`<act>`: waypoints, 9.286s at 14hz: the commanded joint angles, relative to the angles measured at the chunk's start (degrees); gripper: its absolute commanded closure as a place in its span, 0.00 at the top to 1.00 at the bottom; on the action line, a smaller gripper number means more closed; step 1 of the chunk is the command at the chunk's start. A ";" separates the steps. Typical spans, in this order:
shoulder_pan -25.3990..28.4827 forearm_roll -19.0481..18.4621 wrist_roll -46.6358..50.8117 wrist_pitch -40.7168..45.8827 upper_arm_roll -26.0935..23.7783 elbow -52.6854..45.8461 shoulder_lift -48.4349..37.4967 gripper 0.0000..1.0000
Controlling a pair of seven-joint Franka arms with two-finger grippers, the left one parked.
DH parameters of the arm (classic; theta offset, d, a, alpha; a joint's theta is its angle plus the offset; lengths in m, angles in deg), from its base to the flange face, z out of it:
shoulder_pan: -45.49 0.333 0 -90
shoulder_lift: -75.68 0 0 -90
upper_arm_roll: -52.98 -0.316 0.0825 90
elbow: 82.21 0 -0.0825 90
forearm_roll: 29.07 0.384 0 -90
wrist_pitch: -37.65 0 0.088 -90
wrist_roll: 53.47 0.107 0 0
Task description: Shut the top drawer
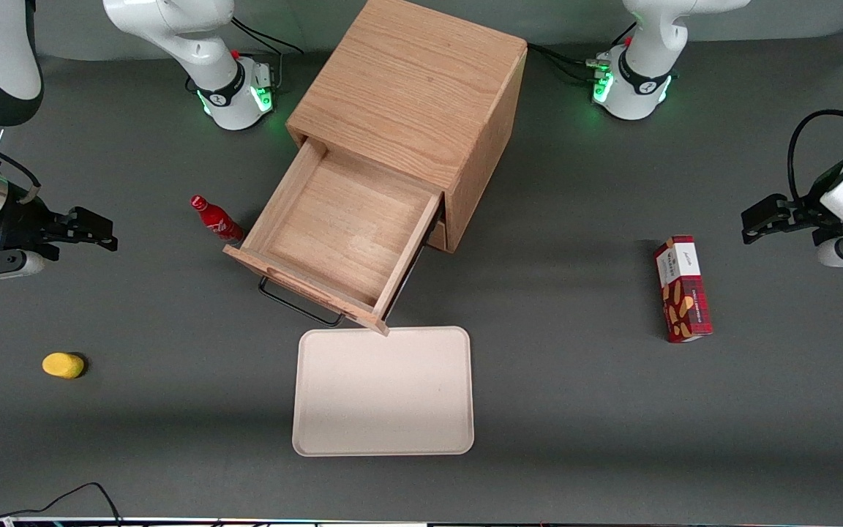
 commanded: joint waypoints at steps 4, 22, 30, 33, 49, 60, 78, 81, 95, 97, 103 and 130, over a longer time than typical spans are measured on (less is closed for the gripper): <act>-0.65 -0.83 0.65 0.53 -0.74 -1.08 0.34 1.00; 1.19 -0.39 -0.93 0.18 -4.43 -3.19 0.87 1.00; 11.02 1.98 -3.55 0.27 -8.04 -8.89 4.72 1.00; 12.71 2.16 -4.09 0.27 -8.04 -11.10 6.93 1.00; 11.74 9.54 -25.54 -12.39 -6.19 -12.77 17.82 1.00; 11.57 10.33 -25.62 -13.18 -6.37 -13.12 22.92 1.00; 11.13 13.23 -27.47 -13.18 -6.81 -13.38 26.09 1.00; 10.87 13.32 -27.47 -13.01 -6.81 -13.83 26.35 1.00; 10.07 17.44 -28.00 -13.18 -6.72 -14.53 28.64 1.00; 10.07 18.68 -27.83 -13.18 -6.72 -14.53 28.99 1.00; 10.42 18.77 -25.72 -12.66 -6.72 -13.91 28.82 1.00; 8.32 12.19 -11.83 -12.48 -15.59 -6.79 24.60 1.00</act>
